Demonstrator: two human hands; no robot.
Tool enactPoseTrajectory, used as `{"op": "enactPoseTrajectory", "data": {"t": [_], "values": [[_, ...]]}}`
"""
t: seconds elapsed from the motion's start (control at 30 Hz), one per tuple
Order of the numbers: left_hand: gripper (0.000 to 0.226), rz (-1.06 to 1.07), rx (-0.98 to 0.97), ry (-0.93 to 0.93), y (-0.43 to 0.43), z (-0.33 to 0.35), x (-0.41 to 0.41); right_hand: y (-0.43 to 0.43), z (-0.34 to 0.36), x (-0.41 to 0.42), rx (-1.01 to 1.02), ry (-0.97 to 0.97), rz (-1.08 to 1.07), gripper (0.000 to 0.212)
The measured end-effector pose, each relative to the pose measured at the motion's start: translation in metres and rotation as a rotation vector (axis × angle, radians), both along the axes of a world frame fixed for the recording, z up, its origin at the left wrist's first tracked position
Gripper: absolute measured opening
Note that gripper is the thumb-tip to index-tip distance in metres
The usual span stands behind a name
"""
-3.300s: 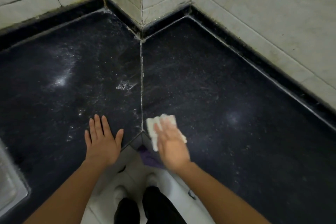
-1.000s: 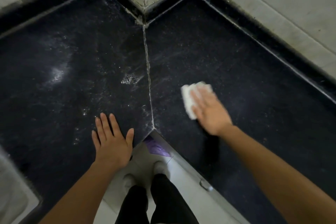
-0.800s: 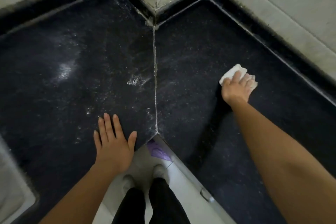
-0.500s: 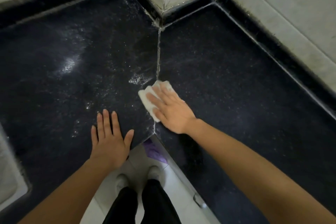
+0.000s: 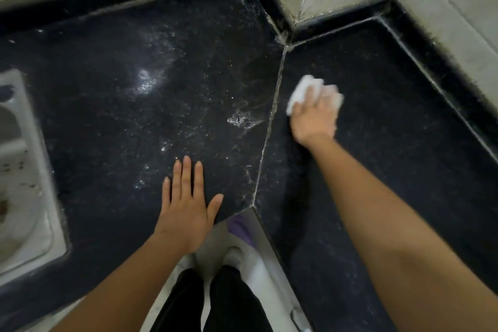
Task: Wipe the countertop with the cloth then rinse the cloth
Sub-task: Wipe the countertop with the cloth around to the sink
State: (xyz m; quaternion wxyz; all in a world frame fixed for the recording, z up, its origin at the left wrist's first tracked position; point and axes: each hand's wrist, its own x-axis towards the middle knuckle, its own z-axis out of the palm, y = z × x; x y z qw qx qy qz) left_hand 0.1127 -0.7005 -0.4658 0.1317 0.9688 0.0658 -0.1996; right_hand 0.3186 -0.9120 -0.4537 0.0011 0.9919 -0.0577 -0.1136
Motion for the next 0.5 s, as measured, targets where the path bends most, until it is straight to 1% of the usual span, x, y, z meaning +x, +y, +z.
{"op": "enactPoseTrajectory", "data": {"t": [0.03, 0.07, 0.13, 0.17, 0.2, 0.23, 0.3, 0.33, 0.37, 0.4, 0.5], "values": [[0.079, 0.003, 0.003, -0.015, 0.001, -0.003, -0.001, 0.025, -0.003, -0.012, -0.04, -0.06, 0.204, 0.058], [0.08, 0.005, 0.014, -0.031, 0.001, -0.005, -0.002, 0.046, -0.006, -0.027, -0.03, -0.071, 0.387, 0.058], [0.082, -0.005, 0.07, -0.072, 0.001, -0.01, -0.005, 0.076, -0.009, -0.06, 0.109, -0.006, 0.668, 0.06], [0.08, -0.007, 0.087, -0.089, 0.001, -0.01, -0.005, 0.08, -0.008, -0.068, 0.173, 0.03, 0.784, 0.061], [0.076, -0.005, 0.085, -0.095, 0.001, -0.011, -0.005, 0.079, -0.004, -0.069, 0.202, 0.054, 0.855, 0.06], [0.074, -0.001, 0.082, -0.108, 0.002, -0.01, -0.005, 0.072, -0.001, -0.066, 0.196, 0.07, 0.876, 0.058], [0.075, -0.003, 0.068, -0.151, 0.001, -0.01, -0.007, 0.049, 0.001, -0.05, 0.104, 0.041, 0.847, 0.054], [0.076, 0.003, 0.058, -0.185, 0.001, -0.009, -0.008, 0.036, 0.003, -0.043, 0.045, 0.011, 0.78, 0.053], [0.077, 0.023, 0.045, -0.209, 0.002, -0.01, -0.011, 0.022, 0.003, -0.035, 0.001, -0.009, 0.677, 0.052], [0.077, 0.056, 0.034, -0.227, 0.003, -0.01, -0.014, 0.007, 0.003, -0.028, 0.003, -0.015, 0.526, 0.052], [0.075, 0.165, 0.04, -0.261, 0.017, -0.005, -0.026, -0.016, 0.007, -0.018, 0.131, 0.013, 0.065, 0.054]]}}
